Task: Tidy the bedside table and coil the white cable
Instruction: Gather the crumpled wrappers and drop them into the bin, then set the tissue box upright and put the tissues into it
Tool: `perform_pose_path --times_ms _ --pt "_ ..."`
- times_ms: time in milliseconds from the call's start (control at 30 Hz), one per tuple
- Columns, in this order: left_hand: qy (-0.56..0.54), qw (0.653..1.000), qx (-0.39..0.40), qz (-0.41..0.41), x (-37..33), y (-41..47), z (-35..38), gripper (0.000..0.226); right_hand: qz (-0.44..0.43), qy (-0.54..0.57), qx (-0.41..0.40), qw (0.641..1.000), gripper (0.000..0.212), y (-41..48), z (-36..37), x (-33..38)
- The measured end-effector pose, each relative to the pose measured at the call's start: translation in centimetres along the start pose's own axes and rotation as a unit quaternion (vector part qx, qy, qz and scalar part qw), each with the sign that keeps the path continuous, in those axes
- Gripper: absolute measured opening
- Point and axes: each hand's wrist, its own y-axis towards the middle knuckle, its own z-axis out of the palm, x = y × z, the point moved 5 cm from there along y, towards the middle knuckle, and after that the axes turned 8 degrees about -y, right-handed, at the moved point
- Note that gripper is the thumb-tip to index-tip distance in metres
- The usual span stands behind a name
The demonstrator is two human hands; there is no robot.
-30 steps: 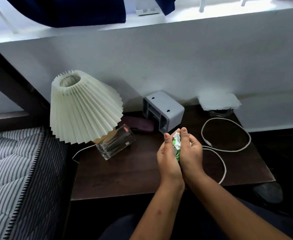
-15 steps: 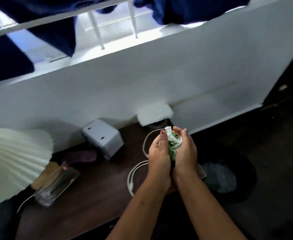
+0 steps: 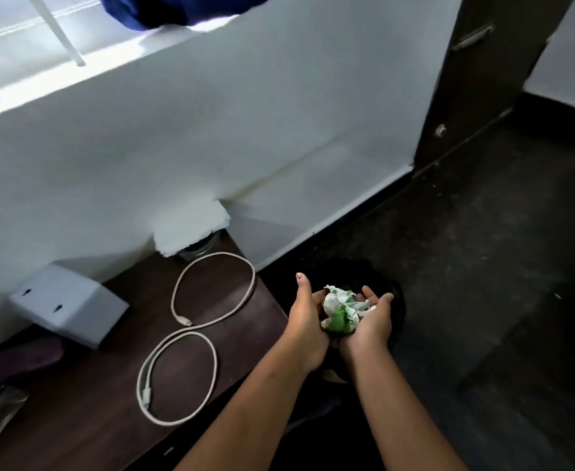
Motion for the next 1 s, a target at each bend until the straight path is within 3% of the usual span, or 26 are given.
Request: perform_pose_path --times_ms 267,533,733,1000 --pt "0.006 1.000 0.025 -0.009 0.2 0.7 -0.4 0.091 0.035 0.020 -0.037 0.999 0.058 1.4 -0.5 -0.7" --pt "0.015 0.999 0.035 0.028 -0.6 -0.3 -1.6 0.072 0.024 0.011 -0.028 0.999 0.063 -1.3 -0.1 -0.9" --pt "-0.021 0.995 0.010 0.096 -4.3 -2.9 -4.5 0.073 -0.008 -0.011 0.044 0.999 0.059 -4.6 4.0 -2.8" --pt "-0.147 0.958 -0.081 0.232 -12.9 -9.8 -17.2 0.080 -0.020 -0.127 0.184 0.975 0.044 -12.5 12.5 -10.2"
